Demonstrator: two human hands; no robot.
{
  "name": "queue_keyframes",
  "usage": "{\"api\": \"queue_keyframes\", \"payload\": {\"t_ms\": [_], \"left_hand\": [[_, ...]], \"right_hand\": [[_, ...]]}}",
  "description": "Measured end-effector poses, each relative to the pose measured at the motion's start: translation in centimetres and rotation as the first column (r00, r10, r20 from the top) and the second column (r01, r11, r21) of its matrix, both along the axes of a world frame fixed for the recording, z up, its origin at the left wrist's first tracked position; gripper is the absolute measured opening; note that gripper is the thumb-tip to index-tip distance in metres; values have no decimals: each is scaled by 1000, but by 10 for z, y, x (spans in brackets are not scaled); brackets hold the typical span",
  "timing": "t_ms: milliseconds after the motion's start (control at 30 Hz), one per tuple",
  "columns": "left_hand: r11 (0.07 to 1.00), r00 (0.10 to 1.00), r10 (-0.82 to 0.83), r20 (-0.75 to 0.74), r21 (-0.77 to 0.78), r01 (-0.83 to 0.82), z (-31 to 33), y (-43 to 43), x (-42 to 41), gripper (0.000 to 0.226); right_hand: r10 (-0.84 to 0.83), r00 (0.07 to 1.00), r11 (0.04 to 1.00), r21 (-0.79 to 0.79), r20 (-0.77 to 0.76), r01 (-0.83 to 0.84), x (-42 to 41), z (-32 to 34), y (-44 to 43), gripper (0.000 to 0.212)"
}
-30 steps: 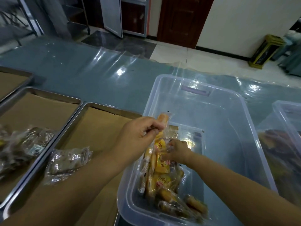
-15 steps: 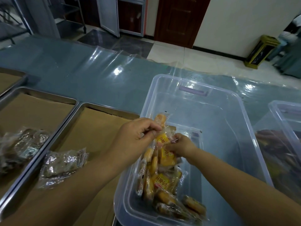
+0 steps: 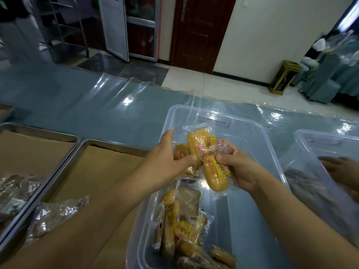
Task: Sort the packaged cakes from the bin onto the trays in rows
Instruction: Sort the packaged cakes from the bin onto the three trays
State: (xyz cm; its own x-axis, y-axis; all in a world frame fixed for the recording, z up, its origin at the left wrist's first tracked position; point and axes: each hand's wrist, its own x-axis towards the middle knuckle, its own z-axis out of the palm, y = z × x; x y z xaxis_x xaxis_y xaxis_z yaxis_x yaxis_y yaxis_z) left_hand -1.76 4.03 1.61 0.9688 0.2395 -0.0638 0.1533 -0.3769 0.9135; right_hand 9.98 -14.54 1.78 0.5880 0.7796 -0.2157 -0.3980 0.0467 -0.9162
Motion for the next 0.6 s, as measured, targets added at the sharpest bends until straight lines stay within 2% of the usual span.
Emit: {"api": "queue_keyframes", "payload": {"t_ms": [67,133,200,267,333,433,533,600], "left_hand": [[994,1000,-12,-23,-106,9,7,-6,5,119],[978,1000,23,-7,-209,-24,11,-11,10,116],[976,998,46,48,-216,-35,11,-14,13,102],[989,997,20,78,-145,-8,9,-15,13,79],[994,993,24,114,-110,-11,7,-15,14,56],[991,969,129,212,-49,-122,3,-8,24,43],[961,918,239,317,59,-271,4,7,41,38],[949,906,250,340,100,-299,5,16,54,38]], "right_hand": [[33,999,997,70,-23,-31,-5,-1,4,76],[32,999,996,89,-33,-29,-9,-3,9,80],[9,1000,999,54,-24,-8,-13,-7,15,87],[-8,1000,999,46,-15,8,-15,-10,20,89],[-6,1000,998,67,-19,7,-15,-13,24,84],[-11,1000,999,52,-24,13,-3,-18,27,69],[-169,985,972,-162,14,169,23,-32,26,42],[-315,943,861,-387,105,331,40,-54,23,22]]}}
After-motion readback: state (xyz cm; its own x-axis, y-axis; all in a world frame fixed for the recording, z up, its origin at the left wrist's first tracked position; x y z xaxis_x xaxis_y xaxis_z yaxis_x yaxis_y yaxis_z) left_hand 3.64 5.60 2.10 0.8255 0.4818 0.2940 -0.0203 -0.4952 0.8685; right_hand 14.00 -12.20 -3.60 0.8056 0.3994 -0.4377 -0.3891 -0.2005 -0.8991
